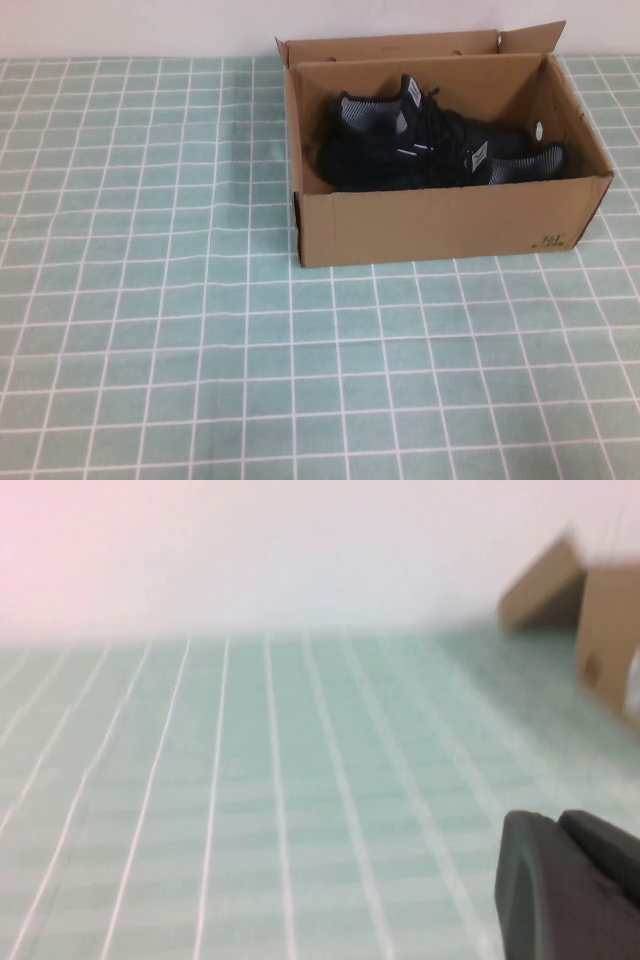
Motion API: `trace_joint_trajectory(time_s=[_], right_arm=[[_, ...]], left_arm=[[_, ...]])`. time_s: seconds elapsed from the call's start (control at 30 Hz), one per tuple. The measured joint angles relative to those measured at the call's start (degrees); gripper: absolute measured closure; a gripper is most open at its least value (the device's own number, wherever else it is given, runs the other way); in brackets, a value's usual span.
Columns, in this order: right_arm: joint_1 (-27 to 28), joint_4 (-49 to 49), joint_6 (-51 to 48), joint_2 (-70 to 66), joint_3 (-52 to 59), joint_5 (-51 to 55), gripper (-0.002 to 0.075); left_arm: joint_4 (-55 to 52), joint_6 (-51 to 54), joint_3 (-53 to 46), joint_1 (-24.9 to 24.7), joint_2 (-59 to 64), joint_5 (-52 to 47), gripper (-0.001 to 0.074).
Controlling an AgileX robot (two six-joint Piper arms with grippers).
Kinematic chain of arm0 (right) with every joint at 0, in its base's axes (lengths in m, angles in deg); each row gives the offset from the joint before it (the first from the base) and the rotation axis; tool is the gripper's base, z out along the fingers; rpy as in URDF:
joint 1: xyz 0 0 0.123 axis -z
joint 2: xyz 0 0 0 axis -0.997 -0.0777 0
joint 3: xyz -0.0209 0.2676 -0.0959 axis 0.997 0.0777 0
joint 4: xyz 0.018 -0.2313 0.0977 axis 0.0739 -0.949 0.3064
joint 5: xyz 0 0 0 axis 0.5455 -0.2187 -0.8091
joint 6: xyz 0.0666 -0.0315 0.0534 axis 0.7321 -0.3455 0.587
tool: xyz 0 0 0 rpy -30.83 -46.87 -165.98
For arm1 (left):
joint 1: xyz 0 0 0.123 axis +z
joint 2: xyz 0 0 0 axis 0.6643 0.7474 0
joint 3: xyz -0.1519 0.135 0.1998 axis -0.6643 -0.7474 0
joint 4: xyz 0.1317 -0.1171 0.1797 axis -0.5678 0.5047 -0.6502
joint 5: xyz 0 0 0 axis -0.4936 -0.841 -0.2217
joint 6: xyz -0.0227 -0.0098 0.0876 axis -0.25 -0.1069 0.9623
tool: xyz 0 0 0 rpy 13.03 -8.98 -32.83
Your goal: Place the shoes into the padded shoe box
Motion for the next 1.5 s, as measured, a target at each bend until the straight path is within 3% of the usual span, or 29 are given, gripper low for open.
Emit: trace_joint_trajectory(time_s=[0.2, 1.13, 1.3, 1.5], right_arm=[[0.0, 0.0, 0.0, 0.0, 0.0, 0.0, 0.0733], [0.23, 0.0, 0.0, 1.08, 0.0, 0.0, 0.0733], [3.07, -1.44, 0.0, 2.28, 0.0, -1.15, 0.0733], [9.23, 0.36, 0.0, 3.94, 1.48, -14.91, 0.0733]], left_arm=[[0.12, 1.53, -0.15, 0.67, 0.0, -11.35, 0.0739], [0.12, 1.53, -0.15, 0.67, -0.18, -11.65, 0.0739], [0.12, 1.53, -0.15, 0.67, -0.18, -11.65, 0.0739], [0.12, 1.53, -0.15, 0.67, -0.18, -11.65, 0.0739]])
